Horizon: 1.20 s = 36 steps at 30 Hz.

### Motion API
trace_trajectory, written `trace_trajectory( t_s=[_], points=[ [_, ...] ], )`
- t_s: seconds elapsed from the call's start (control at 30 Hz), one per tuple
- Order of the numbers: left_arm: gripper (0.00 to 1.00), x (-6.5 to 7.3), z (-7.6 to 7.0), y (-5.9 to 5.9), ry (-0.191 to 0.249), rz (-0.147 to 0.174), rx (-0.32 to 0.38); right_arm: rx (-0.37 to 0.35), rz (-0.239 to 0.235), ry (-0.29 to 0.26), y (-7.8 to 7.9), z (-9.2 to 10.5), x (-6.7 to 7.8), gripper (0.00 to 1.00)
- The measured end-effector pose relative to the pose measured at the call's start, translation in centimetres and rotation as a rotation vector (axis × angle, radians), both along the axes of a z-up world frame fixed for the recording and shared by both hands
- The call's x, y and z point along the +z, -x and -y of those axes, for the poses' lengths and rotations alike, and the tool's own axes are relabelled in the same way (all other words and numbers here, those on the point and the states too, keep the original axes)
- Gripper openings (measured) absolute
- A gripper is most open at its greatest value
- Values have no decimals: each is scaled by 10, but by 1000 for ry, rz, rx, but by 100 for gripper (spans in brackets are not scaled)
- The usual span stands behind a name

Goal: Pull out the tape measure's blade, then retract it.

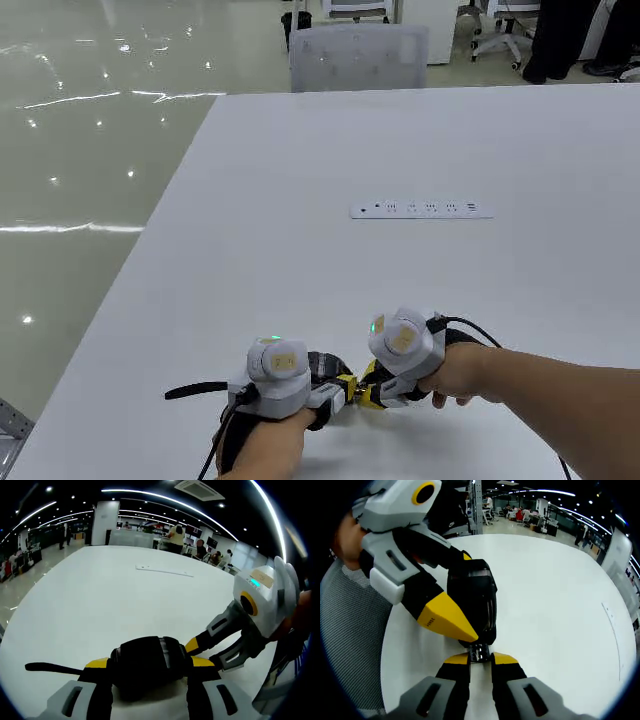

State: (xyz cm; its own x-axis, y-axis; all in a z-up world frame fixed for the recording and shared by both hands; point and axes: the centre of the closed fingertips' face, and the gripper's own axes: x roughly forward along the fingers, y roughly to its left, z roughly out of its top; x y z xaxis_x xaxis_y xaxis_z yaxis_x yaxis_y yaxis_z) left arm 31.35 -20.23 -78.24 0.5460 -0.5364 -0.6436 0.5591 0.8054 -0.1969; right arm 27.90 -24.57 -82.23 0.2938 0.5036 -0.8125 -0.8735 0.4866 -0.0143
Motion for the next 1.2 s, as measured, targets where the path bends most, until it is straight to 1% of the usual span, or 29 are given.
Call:
trace_trajectory(
  t_s=[0.07,0.23,0.37,0.53,0.7,0.87,0.97,1.07,1.13,1.2],
  points=[
    [56,0,0,0,0,1,1,-18,-24,-8,-1,-1,0,14],
    [56,0,0,1,-1,-3,0,0,-41,3,-1,-2,1,14],
    [56,0,0,1,0,-2,-2,17,-41,8,-2,-6,1,14],
    [56,0,0,0,0,-7,-2,19,-43,6,-4,-8,0,14],
    [56,0,0,0,1,-9,-2,6,-45,4,-4,-7,0,14],
    [57,1,0,0,1,-15,0,-4,-37,12,-3,-7,0,15],
    [57,1,0,0,4,-11,-1,-18,-30,10,-3,-6,1,15],
    [58,1,0,0,15,-16,-3,-36,-14,7,-4,-5,1,17],
    [57,1,0,0,12,-15,-6,-33,2,7,-4,-4,1,18],
    [57,1,0,0,11,-15,-6,-54,5,5,-5,-3,2,19]
  ],
)
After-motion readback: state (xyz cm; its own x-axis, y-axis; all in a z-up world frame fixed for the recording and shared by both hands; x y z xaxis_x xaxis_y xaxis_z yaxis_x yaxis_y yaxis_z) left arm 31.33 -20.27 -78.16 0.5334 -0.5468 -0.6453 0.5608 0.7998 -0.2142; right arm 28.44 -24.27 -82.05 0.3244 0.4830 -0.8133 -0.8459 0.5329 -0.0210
